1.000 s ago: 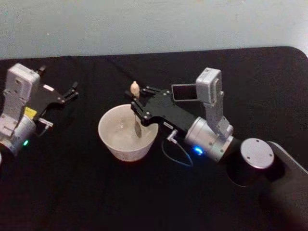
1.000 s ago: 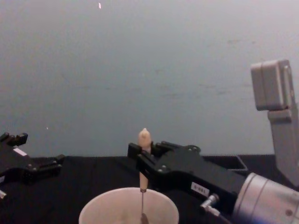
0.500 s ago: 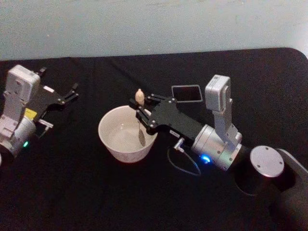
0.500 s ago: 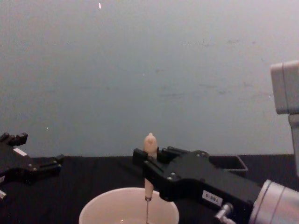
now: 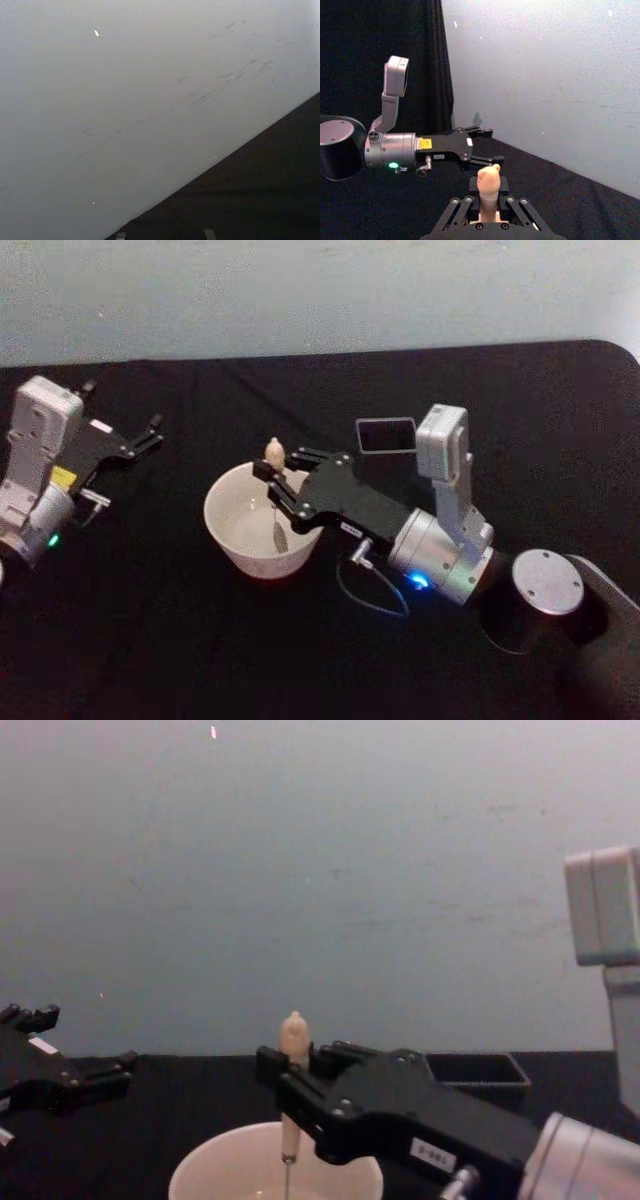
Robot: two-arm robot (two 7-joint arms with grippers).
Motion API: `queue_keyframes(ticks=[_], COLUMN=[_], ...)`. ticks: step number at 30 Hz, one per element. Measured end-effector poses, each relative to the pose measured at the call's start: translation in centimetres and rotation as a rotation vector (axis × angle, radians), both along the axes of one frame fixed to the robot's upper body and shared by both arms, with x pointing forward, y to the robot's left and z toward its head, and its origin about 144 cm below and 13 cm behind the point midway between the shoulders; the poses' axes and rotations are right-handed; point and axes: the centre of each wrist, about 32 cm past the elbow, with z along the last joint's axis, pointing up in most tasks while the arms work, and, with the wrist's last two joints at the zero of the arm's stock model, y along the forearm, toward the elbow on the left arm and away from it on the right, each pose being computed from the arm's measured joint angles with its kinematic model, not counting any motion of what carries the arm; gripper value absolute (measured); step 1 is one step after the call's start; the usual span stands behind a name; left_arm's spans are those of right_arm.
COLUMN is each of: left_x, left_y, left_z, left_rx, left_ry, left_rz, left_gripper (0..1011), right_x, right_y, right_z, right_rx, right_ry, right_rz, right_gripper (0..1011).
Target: Pick up the stirring spoon with one hand, stir inside the cup, then place it back in its original position.
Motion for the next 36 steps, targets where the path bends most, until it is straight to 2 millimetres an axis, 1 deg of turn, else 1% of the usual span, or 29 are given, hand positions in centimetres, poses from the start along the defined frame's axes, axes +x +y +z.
queue_keyframes(ticks=[13, 21, 25, 30, 36], left_x=[0.0, 0.0, 0.0, 0.0, 0.0], left_y=[0.0, 0.0, 0.0, 0.0, 0.0], left_z=[0.0, 0.0, 0.0, 0.0, 0.0], left_rx=[0.000, 0.000, 0.000, 0.000, 0.000], left_ry=[0.000, 0.000, 0.000, 0.000, 0.000], left_rz=[0.000, 0.000, 0.000, 0.000, 0.000], left_gripper=[1001, 1001, 1001, 1001, 1001], right_x=[1.1, 1.9, 2.3, 2.5, 2.4], right_y=[2.1, 2.8, 2.7, 2.1, 1.5], right_z=[0.3, 0.2, 0.1, 0.1, 0.0], right_rx=[0.023, 0.016, 0.012, 0.008, 0.003], right_ry=[-0.009, -0.022, -0.028, -0.030, -0.026], right_rz=[0.009, -0.016, -0.031, -0.047, -0.059], right_gripper=[214, 214, 214, 214, 214])
